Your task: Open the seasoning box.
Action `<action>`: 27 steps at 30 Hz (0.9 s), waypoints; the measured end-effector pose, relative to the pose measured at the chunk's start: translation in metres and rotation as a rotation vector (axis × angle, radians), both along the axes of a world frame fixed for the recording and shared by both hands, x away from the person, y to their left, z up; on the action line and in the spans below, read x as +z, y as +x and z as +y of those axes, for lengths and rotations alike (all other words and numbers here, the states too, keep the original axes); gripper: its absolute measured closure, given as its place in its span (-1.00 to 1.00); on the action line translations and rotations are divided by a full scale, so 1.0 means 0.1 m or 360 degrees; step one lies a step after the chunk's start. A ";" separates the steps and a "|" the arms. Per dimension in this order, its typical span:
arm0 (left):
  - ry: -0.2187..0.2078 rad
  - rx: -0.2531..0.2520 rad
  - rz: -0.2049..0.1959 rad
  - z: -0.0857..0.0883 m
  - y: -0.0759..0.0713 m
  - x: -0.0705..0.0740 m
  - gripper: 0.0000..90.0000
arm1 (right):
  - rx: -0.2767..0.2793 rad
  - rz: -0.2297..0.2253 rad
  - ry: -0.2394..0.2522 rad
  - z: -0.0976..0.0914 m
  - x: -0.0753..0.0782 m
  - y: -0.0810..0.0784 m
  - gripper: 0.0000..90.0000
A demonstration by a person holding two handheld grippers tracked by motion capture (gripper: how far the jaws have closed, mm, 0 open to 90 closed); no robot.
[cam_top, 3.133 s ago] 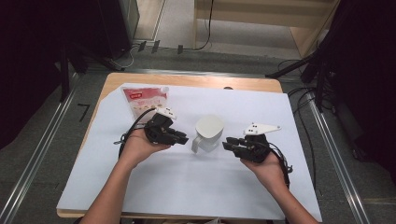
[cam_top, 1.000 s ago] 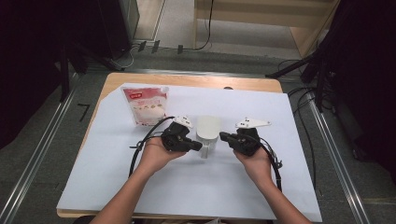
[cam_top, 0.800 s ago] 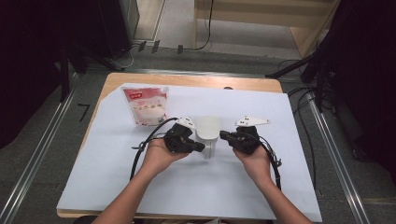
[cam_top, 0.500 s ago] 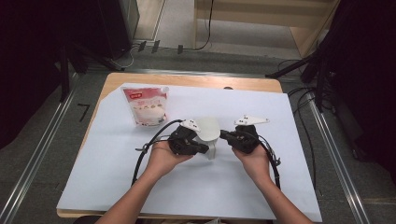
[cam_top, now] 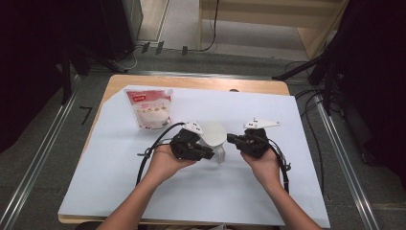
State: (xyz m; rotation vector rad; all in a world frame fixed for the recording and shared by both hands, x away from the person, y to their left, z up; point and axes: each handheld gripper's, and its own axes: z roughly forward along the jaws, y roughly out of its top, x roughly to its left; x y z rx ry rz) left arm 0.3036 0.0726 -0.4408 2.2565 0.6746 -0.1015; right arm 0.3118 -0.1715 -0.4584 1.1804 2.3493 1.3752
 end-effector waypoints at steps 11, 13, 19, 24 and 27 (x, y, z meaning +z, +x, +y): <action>-0.0007 -0.0011 0.0054 0.22 0.05 0.05 0.39 | 0.0054 -0.0031 -0.0006 -0.05 0.11 -0.18 1.00; 0.0009 -0.0006 0.0047 0.27 0.07 0.06 0.33 | 0.0065 -0.0032 -0.0012 -0.06 0.13 -0.22 1.00; 0.0002 0.0012 0.0029 0.37 0.12 0.06 0.14 | 0.0093 -0.0039 -0.0004 -0.06 0.15 -0.35 1.00; 0.0022 0.0006 0.0030 0.43 0.15 0.05 0.04 | 0.0114 -0.0026 -0.0027 -0.01 0.12 -0.45 1.00; 0.0020 0.0015 0.0022 0.46 0.16 0.05 0.00 | 0.0131 -0.0012 -0.0018 0.01 0.11 -0.50 1.00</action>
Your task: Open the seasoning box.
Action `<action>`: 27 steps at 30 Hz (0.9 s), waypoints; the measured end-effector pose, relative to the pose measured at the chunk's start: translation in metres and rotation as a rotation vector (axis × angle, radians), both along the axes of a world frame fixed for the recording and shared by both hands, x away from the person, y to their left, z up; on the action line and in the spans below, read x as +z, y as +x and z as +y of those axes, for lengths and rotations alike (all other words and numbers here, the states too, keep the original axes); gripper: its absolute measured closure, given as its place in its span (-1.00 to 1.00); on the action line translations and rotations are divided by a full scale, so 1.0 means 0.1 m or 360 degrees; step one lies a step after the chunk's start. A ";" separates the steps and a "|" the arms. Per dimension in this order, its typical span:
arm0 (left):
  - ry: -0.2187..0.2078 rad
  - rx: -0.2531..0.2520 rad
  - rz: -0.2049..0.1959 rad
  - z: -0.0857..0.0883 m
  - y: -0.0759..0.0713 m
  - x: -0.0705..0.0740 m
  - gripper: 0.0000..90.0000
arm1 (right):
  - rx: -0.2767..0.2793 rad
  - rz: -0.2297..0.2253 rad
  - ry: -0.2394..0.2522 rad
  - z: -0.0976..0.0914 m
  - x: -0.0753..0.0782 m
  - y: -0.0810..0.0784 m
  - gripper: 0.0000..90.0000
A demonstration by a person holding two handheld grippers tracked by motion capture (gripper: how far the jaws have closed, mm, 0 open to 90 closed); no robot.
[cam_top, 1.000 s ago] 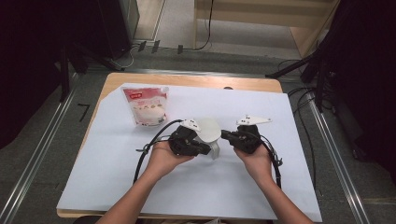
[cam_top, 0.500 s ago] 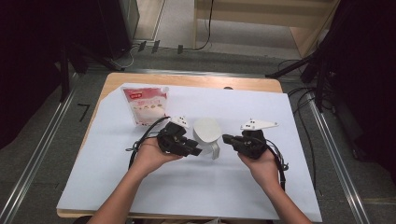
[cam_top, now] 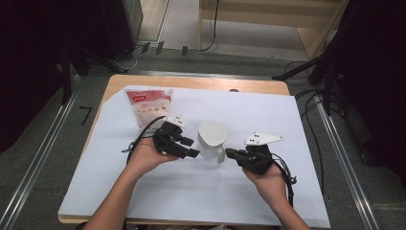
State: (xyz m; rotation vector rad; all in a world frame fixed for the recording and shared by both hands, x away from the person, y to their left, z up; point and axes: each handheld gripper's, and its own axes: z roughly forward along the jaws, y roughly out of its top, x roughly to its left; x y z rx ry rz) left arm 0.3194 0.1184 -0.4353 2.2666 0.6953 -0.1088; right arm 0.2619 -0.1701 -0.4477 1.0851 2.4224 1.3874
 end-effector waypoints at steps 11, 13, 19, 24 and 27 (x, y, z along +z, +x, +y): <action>-0.0014 0.0026 -0.0023 0.09 0.03 0.02 -0.07 | 0.0083 0.0013 -0.0017 0.15 -0.05 -0.10 1.00; -0.0020 0.0037 -0.0023 0.09 0.04 0.01 -0.09 | 0.0095 0.0021 -0.0025 0.18 -0.07 -0.10 1.00; -0.0012 0.0051 -0.0020 0.12 0.05 0.00 -0.13 | 0.0120 0.0044 -0.0051 0.29 -0.17 -0.09 1.00; -0.0016 0.0072 -0.0016 0.14 0.06 0.00 -0.14 | 0.0117 0.0060 -0.0061 0.34 -0.22 -0.06 1.00; -0.0023 0.0072 -0.0019 0.15 0.07 0.00 -0.15 | 0.0105 0.0069 -0.0067 0.34 -0.24 -0.04 1.00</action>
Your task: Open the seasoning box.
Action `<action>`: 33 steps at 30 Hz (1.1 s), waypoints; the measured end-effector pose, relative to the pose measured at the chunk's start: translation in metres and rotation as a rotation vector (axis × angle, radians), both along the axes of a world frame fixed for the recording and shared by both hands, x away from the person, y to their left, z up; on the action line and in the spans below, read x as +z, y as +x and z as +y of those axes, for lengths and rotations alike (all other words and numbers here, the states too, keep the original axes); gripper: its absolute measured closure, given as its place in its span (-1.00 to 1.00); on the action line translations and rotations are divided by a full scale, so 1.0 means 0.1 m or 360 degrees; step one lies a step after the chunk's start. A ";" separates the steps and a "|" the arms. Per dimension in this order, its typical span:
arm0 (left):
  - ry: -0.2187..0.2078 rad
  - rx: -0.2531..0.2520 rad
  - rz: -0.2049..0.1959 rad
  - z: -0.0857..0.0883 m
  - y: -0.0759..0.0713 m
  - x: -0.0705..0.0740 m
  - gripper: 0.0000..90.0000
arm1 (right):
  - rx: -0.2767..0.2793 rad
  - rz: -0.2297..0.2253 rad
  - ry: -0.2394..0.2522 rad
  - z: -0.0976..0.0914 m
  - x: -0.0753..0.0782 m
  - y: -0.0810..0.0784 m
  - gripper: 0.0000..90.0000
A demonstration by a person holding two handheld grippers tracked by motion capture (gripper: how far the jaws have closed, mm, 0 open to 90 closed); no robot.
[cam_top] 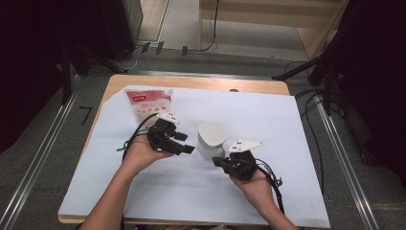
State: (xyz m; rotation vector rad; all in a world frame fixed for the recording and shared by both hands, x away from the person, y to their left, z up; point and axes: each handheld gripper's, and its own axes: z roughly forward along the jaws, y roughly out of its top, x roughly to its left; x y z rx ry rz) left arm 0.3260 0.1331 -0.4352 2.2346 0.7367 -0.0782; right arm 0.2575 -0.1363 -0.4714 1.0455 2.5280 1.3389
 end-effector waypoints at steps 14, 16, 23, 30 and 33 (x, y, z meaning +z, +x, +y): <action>-0.0002 0.0007 -0.0008 0.00 0.00 0.00 -0.15 | -0.0021 0.0013 0.0015 -0.04 -0.01 0.04 1.00; -0.0002 0.0004 -0.0001 0.00 0.00 0.00 -0.16 | -0.0024 0.0019 0.0023 -0.05 -0.02 0.05 1.00; -0.0002 0.0003 -0.0021 0.00 0.00 0.01 -0.16 | -0.0048 0.0021 0.0018 -0.08 -0.02 0.07 1.00; 0.0003 0.0016 -0.0039 0.01 0.00 0.00 -0.17 | -0.0082 0.0034 0.0017 -0.14 -0.02 0.10 1.00; 0.0005 0.0025 -0.0047 0.01 0.01 0.00 -0.17 | -0.0099 0.0037 0.0016 -0.17 -0.02 0.11 1.00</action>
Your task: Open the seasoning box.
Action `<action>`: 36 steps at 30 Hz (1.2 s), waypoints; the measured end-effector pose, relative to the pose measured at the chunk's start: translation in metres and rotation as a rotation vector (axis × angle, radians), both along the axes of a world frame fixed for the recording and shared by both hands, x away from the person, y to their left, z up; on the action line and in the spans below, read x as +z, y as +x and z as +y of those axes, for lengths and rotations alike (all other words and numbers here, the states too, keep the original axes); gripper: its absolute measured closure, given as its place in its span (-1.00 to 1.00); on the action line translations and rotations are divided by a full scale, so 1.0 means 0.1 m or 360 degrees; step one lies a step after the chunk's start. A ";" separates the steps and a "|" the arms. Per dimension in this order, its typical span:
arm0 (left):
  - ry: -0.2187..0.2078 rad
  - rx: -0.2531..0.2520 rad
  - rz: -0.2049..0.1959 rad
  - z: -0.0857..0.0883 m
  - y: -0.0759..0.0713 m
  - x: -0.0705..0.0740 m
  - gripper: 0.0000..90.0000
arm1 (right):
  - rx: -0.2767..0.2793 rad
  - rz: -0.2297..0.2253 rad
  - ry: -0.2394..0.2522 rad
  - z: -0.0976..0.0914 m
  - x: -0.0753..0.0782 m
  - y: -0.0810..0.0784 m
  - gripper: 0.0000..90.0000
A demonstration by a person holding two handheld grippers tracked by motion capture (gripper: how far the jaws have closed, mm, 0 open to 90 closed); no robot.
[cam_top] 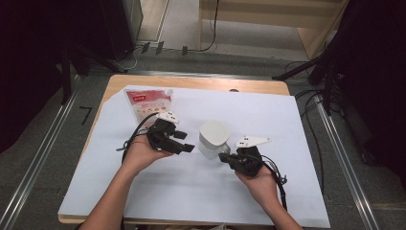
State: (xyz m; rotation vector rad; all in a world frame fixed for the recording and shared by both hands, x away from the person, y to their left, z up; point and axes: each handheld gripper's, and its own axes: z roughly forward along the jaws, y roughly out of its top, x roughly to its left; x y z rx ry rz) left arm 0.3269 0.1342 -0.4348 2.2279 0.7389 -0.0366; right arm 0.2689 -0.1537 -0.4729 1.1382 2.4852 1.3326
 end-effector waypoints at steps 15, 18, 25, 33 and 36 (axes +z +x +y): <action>-0.0004 0.0013 -0.0029 0.00 0.00 0.00 -0.16 | -0.0085 0.0007 0.0002 -0.15 -0.01 0.11 1.00; -0.0006 0.0009 -0.0036 -0.01 0.00 0.00 -0.17 | -0.0100 0.0016 0.0003 -0.18 -0.02 0.14 1.00; -0.0039 0.0015 -0.0021 -0.01 0.01 -0.01 -0.17 | -0.0121 0.0029 -0.0003 -0.25 -0.03 0.20 1.00; -0.0019 -0.0001 -0.0049 -0.03 0.00 -0.01 -0.16 | -0.0148 0.0033 -0.0005 -0.33 -0.03 0.28 1.00; -0.0036 -0.0005 -0.0057 -0.05 0.00 -0.01 -0.17 | -0.0161 0.0039 -0.0001 -0.37 -0.04 0.31 1.00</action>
